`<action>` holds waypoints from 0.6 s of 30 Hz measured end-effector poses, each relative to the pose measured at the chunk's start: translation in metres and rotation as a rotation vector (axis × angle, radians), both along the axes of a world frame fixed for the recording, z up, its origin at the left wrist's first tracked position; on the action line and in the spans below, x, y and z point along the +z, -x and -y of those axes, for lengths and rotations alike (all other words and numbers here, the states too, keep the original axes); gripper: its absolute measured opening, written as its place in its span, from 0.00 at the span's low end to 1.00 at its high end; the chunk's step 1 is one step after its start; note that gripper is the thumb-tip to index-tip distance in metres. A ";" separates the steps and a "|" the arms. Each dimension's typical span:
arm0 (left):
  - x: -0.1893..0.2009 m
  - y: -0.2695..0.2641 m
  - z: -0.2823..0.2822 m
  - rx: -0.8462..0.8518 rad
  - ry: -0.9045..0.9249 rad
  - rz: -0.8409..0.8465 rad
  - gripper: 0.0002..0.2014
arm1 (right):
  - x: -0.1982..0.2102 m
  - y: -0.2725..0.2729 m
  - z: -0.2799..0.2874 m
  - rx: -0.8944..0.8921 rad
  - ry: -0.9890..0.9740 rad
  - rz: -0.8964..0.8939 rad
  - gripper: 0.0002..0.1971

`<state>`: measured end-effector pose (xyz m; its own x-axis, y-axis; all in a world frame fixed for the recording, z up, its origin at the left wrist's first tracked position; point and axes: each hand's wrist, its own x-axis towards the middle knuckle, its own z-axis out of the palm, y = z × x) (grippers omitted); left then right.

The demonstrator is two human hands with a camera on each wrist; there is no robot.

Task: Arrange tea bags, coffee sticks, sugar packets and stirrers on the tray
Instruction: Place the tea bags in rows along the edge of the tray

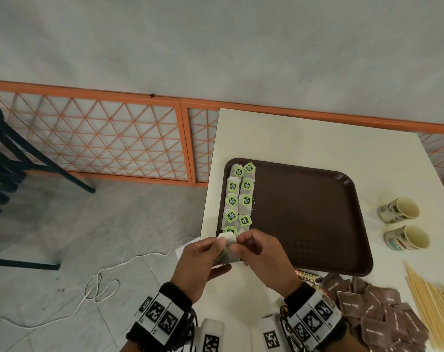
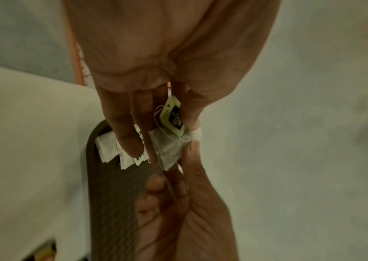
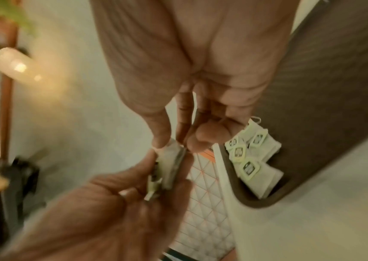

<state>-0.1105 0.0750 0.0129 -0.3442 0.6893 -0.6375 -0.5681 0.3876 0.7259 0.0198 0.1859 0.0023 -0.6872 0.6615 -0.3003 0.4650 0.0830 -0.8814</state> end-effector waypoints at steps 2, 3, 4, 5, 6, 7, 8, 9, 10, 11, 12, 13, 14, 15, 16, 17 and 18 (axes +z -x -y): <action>0.000 -0.002 -0.001 0.032 -0.011 0.075 0.11 | 0.004 0.000 0.004 -0.011 0.048 -0.032 0.04; 0.001 -0.004 -0.001 0.038 -0.004 0.082 0.11 | 0.005 -0.001 0.006 -0.020 0.054 -0.037 0.05; 0.000 -0.006 -0.001 0.036 0.010 0.059 0.10 | 0.004 -0.001 0.008 -0.032 0.054 -0.032 0.05; -0.003 -0.008 -0.001 0.034 0.025 0.016 0.10 | 0.004 -0.002 0.009 -0.049 0.059 -0.022 0.05; -0.005 -0.009 0.000 0.039 0.037 -0.028 0.09 | 0.002 -0.003 0.010 -0.076 0.079 -0.012 0.04; -0.007 -0.009 0.001 0.054 0.046 -0.062 0.08 | 0.001 -0.005 0.012 -0.108 0.113 -0.005 0.04; -0.012 -0.010 0.002 0.077 0.056 -0.058 0.08 | -0.001 -0.006 0.014 -0.142 0.156 0.000 0.04; -0.015 -0.011 0.003 0.106 0.069 -0.014 0.10 | -0.002 -0.009 0.017 -0.173 0.217 -0.004 0.04; -0.018 -0.012 0.004 0.136 0.082 0.049 0.13 | -0.002 -0.010 0.021 -0.199 0.298 -0.020 0.04; -0.019 -0.014 0.005 0.153 0.095 0.109 0.15 | -0.003 -0.012 0.025 -0.229 0.390 -0.046 0.05; -0.020 -0.016 0.005 0.161 0.104 0.159 0.16 | -0.004 -0.013 0.030 -0.266 0.483 -0.078 0.06; -0.021 -0.019 0.005 0.165 0.115 0.193 0.15 | -0.006 -0.013 0.034 -0.305 0.564 -0.107 0.08; -0.023 -0.023 0.005 0.167 0.128 0.203 0.14 | -0.008 -0.014 0.038 -0.343 0.624 -0.129 0.09; -0.024 -0.025 0.005 0.167 0.151 0.189 0.14 | -0.010 -0.014 0.040 -0.377 0.665 -0.147 0.10; -0.027 -0.028 0.004 0.167 0.175 0.163 0.14 | -0.012 -0.014 0.041 -0.409 0.699 -0.167 0.10; -0.030 -0.030 0.003 0.172 0.196 0.145 0.16 | -0.013 -0.014 0.041 -0.437 0.731 -0.190 0.11; -0.032 -0.032 0.003 0.177 0.206 0.135 0.18 | -0.014 -0.014 0.040 -0.449 0.750 -0.206 0.11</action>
<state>-0.0787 0.0723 -0.0191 -0.3503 0.4776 -0.8057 -0.7262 0.4047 0.5557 0.0337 0.1460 -0.0118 -0.4993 0.5601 -0.6611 0.1421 -0.6997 -0.7001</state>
